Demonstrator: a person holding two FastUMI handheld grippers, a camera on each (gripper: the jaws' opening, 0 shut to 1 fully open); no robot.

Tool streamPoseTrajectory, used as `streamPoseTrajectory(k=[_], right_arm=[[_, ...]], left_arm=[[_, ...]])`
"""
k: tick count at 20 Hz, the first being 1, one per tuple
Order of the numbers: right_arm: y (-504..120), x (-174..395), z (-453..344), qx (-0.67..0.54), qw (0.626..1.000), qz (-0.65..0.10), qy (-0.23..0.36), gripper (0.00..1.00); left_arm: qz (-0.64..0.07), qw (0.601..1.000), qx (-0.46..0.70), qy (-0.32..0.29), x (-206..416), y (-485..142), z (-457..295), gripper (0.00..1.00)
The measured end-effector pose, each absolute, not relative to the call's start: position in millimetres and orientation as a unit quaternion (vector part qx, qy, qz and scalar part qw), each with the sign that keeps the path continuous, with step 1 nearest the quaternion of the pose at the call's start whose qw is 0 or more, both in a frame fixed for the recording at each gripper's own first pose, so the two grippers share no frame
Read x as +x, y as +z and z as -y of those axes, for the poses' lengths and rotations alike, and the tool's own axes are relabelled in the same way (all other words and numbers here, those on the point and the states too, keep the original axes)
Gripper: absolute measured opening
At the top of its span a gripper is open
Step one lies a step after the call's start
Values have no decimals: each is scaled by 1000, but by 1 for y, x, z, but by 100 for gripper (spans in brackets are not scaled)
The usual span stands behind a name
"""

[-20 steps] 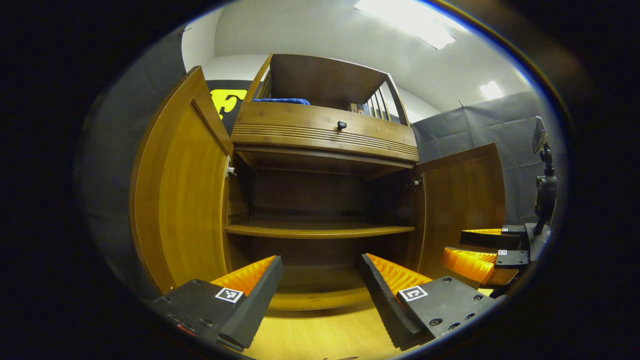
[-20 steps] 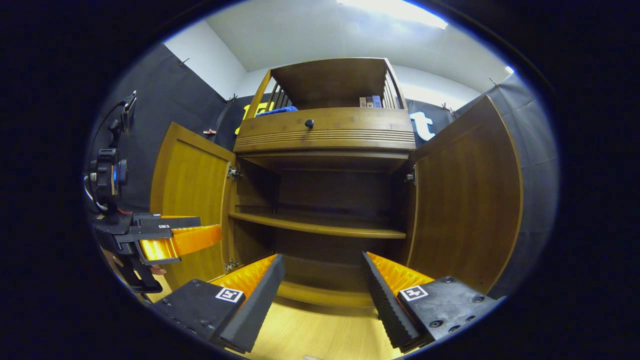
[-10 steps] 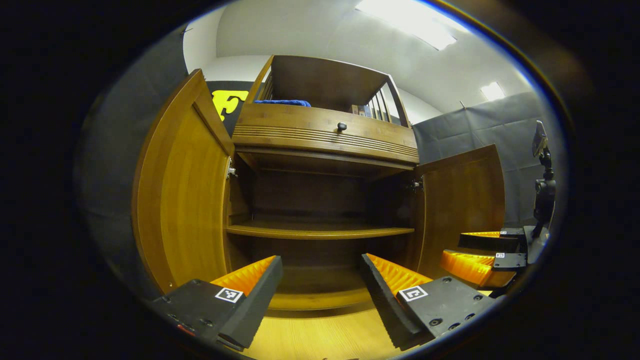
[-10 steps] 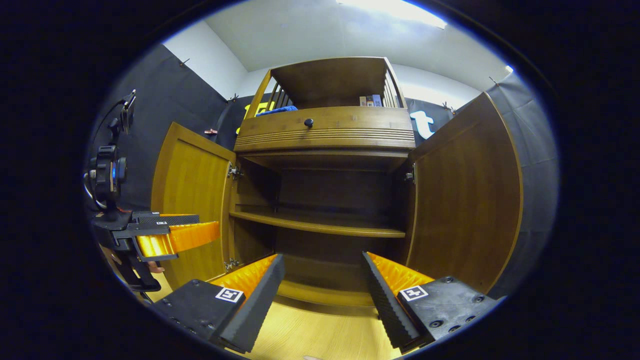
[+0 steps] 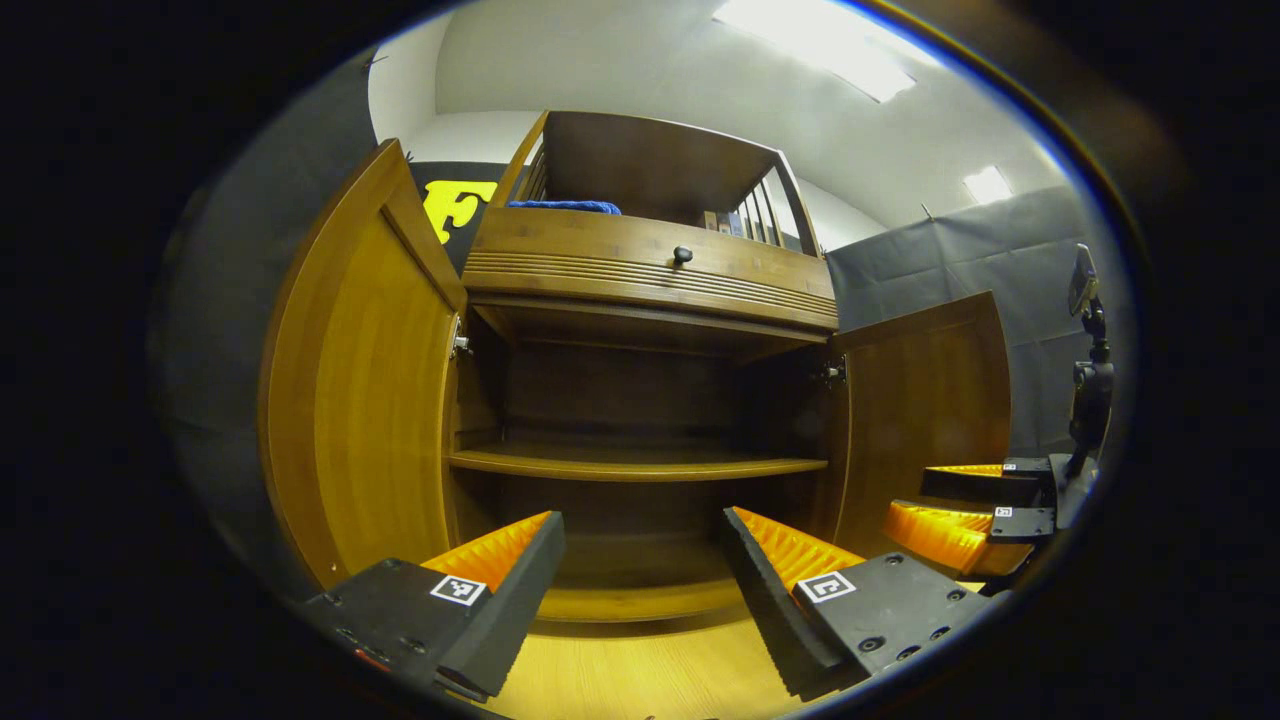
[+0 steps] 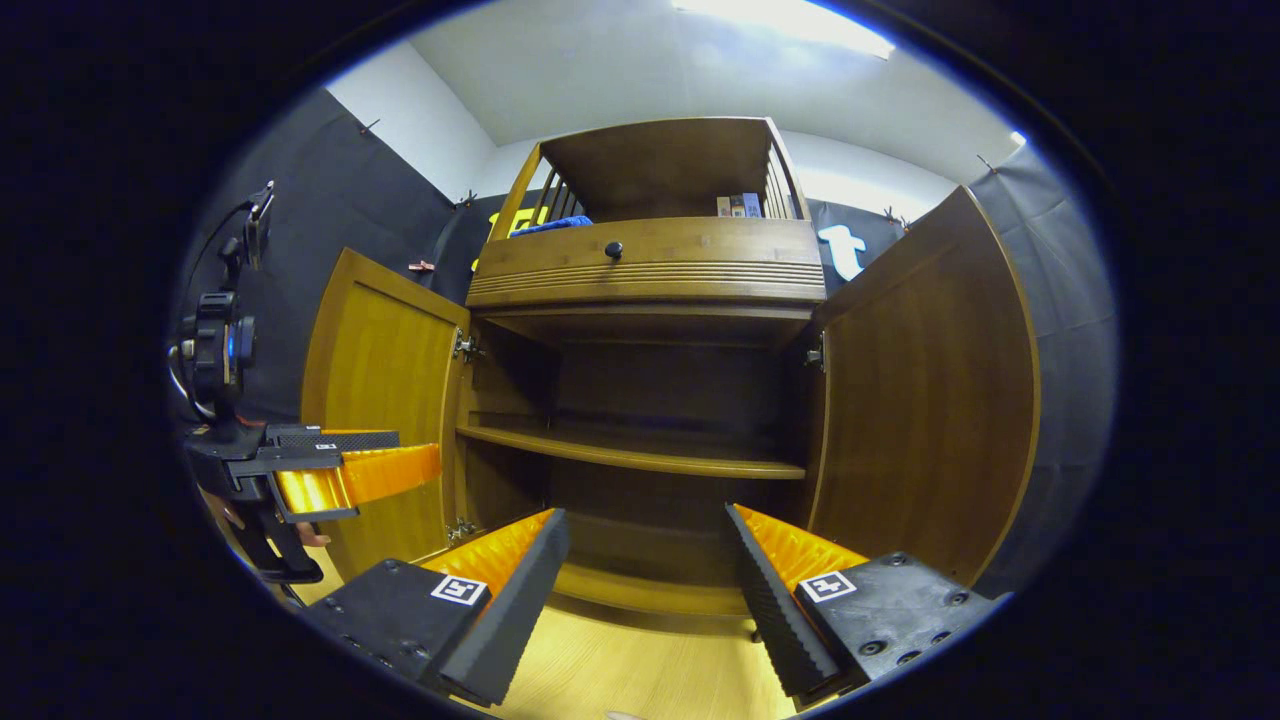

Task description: Open the right door of the double-door shoe cabinet with the right hand, and open the left door with the left hand.

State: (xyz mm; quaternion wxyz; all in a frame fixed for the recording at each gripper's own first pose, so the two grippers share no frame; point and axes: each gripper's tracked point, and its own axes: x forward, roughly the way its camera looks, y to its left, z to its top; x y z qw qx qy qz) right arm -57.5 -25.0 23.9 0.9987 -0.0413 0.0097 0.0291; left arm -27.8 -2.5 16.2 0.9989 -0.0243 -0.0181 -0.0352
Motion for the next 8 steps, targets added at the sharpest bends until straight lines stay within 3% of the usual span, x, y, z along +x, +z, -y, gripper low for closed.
streamPoseTrajectory(k=[8], right_arm=[[27, -62, 34, -50, 998, -5, 24, 98]], left_arm=[[16, 999, -22, -40, -24, 16, 15, 97]])
